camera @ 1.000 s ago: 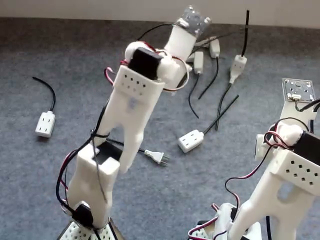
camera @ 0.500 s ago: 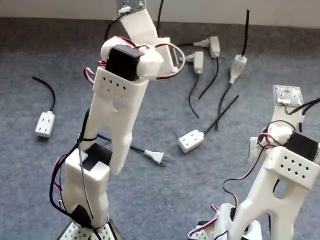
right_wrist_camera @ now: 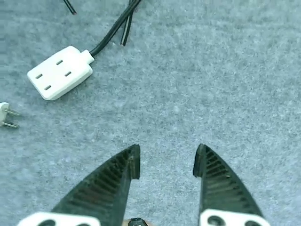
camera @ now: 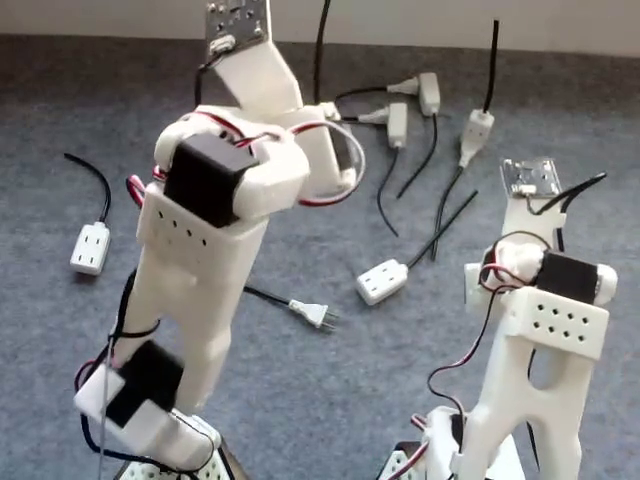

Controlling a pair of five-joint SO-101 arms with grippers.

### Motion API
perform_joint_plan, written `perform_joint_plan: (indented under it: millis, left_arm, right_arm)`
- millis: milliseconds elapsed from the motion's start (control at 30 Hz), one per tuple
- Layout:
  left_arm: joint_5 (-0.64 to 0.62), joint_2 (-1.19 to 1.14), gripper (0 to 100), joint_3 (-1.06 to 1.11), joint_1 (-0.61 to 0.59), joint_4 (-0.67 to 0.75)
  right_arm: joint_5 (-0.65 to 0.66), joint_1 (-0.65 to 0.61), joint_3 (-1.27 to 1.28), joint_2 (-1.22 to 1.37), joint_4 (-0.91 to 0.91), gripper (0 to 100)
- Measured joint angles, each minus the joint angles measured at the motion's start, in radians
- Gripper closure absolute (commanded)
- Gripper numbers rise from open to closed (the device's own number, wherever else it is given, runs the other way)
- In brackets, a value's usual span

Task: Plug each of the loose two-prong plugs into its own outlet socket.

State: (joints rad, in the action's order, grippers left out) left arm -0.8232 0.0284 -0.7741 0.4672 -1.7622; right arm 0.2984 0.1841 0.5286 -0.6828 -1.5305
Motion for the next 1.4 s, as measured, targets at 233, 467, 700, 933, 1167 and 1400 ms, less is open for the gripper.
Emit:
perform_joint_plan:
  millis: [233, 467, 700, 933, 1167, 1400]
  left_arm:
    - [-0.058, 0.157, 99, 0.298, 0.005, 0.08]
    - [-0.236, 0.315, 99, 0.764, 0.005, 0.423]
    - [-0.333, 0.404, 99, 1.258, -0.052, 1.03]
    - [-0.468, 0.436, 99, 1.445, -0.081, 1.355]
    - [-0.476, 0.436, 99, 1.537, -0.037, 1.533]
    - [-0.557, 0.436, 99, 1.788, 0.002, 1.992]
  right_arm:
    - [-0.025, -0.157, 0.095, 0.0, 0.0, 80.4]
    - [-0.025, -0.235, 0.103, 0.0, 0.011, 80.4]
    - [-0.169, -0.301, 0.15, -0.002, 0.087, 80.4]
    - [-0.199, -0.413, 0.293, 0.0, 0.255, 80.7]
    - [-0.206, -0.417, 0.304, 0.0, 0.322, 96.8]
    - [-0.206, -0.417, 0.304, 0.0, 0.339, 98.0]
